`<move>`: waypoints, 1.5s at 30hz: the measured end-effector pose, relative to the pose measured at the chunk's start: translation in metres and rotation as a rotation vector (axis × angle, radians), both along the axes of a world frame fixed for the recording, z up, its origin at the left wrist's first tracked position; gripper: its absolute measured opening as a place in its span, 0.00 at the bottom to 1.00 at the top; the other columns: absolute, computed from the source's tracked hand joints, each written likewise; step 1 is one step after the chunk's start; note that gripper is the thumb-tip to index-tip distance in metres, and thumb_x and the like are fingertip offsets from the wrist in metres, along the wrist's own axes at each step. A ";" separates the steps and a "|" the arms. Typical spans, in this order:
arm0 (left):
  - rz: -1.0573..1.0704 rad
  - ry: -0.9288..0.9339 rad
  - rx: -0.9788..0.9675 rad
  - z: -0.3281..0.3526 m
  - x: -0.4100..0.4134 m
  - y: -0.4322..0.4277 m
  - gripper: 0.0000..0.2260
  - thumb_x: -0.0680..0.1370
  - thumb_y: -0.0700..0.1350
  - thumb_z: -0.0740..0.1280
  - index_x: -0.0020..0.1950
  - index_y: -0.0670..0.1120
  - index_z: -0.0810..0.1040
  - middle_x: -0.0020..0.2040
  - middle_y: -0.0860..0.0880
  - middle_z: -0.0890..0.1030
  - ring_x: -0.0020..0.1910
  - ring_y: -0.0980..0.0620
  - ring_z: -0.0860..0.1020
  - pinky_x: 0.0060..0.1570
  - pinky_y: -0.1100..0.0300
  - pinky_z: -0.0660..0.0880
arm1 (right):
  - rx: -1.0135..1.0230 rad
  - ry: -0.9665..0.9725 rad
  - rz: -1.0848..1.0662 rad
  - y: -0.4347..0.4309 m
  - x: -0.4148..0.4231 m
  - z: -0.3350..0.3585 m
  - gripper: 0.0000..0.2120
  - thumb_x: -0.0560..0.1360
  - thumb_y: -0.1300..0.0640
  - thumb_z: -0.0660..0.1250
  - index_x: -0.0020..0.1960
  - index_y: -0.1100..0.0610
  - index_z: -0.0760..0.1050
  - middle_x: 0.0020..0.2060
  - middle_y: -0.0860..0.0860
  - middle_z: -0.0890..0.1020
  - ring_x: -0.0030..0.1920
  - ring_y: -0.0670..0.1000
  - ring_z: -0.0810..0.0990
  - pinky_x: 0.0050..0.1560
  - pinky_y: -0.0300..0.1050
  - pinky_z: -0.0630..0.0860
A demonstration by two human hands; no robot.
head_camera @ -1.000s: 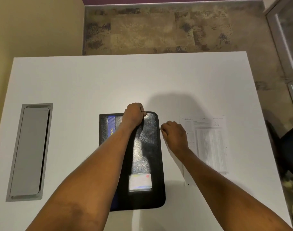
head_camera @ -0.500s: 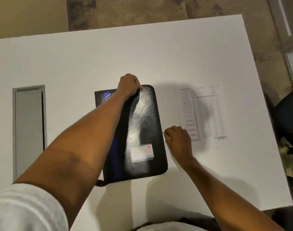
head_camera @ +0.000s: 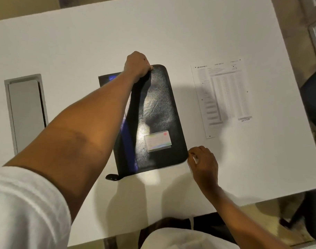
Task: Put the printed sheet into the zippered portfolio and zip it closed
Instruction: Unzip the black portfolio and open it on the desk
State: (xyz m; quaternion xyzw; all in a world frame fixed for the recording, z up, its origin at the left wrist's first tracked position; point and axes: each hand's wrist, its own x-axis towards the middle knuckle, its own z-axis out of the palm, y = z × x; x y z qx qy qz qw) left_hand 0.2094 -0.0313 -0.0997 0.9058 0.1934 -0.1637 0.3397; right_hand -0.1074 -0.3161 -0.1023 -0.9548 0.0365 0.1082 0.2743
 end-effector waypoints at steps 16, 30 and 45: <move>0.006 0.022 0.006 0.004 -0.005 -0.002 0.15 0.75 0.48 0.77 0.58 0.41 0.84 0.56 0.42 0.86 0.57 0.41 0.85 0.58 0.49 0.83 | 0.073 -0.084 -0.005 0.097 -0.081 0.000 0.06 0.71 0.60 0.79 0.45 0.57 0.84 0.38 0.51 0.86 0.36 0.50 0.82 0.38 0.43 0.81; -0.020 0.010 0.046 0.004 -0.005 0.000 0.15 0.76 0.49 0.75 0.58 0.42 0.84 0.56 0.44 0.86 0.56 0.42 0.85 0.58 0.50 0.82 | 0.107 -0.053 0.288 0.161 -0.098 -0.004 0.03 0.74 0.55 0.74 0.47 0.53 0.84 0.40 0.47 0.84 0.40 0.47 0.81 0.42 0.44 0.81; -0.018 -0.206 -0.040 0.026 -0.052 0.001 0.20 0.76 0.41 0.70 0.68 0.43 0.80 0.65 0.43 0.81 0.66 0.46 0.78 0.64 0.57 0.72 | 0.178 -0.079 -0.112 0.101 0.028 0.026 0.11 0.77 0.43 0.67 0.57 0.42 0.72 0.53 0.46 0.83 0.51 0.49 0.83 0.51 0.49 0.85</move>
